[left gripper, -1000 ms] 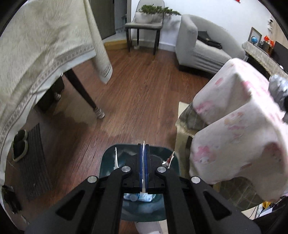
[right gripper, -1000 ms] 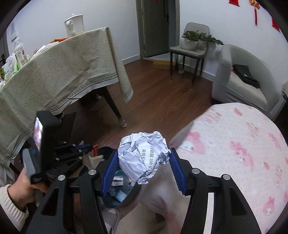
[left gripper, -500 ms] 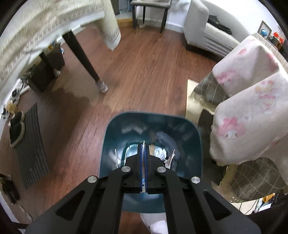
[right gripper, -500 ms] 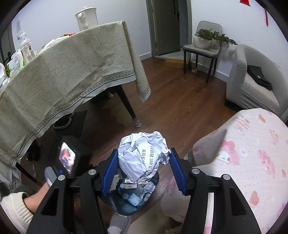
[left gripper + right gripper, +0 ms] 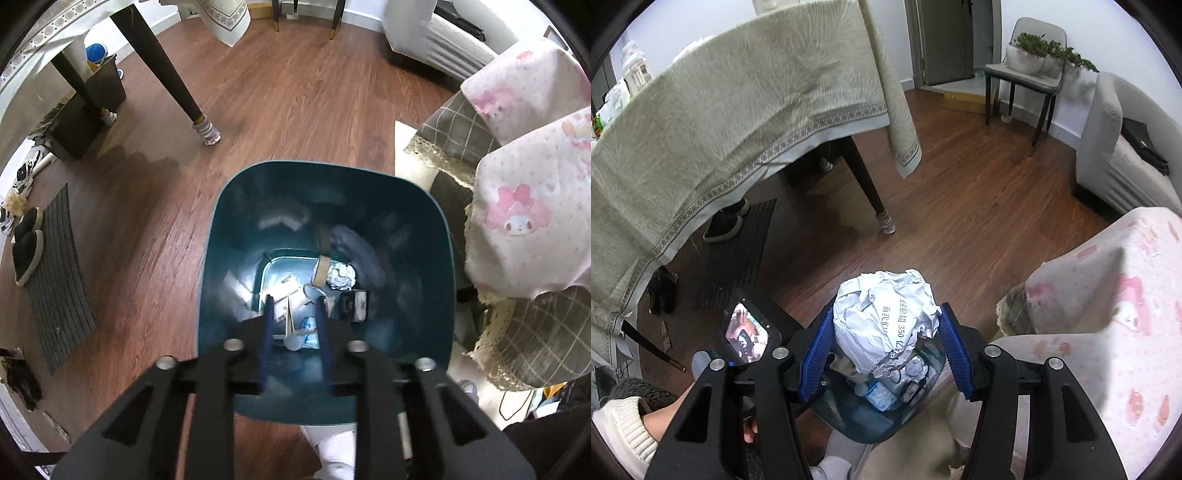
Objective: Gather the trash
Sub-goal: 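Open the left gripper to drop the SanDisk box while the right drops the paper ball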
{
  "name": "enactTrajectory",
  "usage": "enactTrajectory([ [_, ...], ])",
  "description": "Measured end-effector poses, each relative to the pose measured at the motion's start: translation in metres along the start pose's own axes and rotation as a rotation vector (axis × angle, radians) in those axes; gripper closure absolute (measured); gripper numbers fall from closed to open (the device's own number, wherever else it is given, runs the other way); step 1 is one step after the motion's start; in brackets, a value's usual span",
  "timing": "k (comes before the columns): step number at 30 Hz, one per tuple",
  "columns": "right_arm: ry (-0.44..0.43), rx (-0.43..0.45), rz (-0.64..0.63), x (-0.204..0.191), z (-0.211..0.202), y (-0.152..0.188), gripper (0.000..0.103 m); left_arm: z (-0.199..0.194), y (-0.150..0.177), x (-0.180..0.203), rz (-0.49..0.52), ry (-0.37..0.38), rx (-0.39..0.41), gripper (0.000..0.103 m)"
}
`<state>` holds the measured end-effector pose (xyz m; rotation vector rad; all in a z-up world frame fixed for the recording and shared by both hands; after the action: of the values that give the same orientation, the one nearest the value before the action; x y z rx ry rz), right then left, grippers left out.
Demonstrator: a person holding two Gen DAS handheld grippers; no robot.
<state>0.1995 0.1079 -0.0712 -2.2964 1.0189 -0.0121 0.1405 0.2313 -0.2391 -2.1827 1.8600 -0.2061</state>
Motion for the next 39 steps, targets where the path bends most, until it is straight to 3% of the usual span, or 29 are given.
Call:
enactTrajectory([
  [9, 0.002, -0.056, 0.002, -0.003, 0.027, 0.005, 0.045, -0.013, 0.003, -0.014, -0.022, -0.001, 0.032, 0.067],
  [23, 0.001, -0.166, 0.019, 0.000, 0.078, 0.026, 0.045, -0.070, -0.001, -0.047, -0.073, -0.054, 0.183, 0.060],
  [32, 0.027, -0.285, -0.020, -0.004, 0.117, 0.052, 0.045, -0.109, -0.010, -0.059, -0.119, -0.028, 0.289, 0.076],
  [39, 0.048, -0.373, -0.048, -0.007, 0.144, 0.077, 0.045, -0.145, -0.018, -0.055, -0.129, -0.015, 0.370, 0.076],
])
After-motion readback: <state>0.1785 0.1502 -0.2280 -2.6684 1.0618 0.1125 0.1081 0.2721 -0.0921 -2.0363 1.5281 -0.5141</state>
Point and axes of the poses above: each gripper's, at about its wrist camera, not at the fingertips, and z roughly the way its jaws point, x to its right, y to its underside, the point moved 3 cm from there along z, roughly the way its jaws point, and after that the axes turned 7 degrees about -y, right-handed, at the moved point
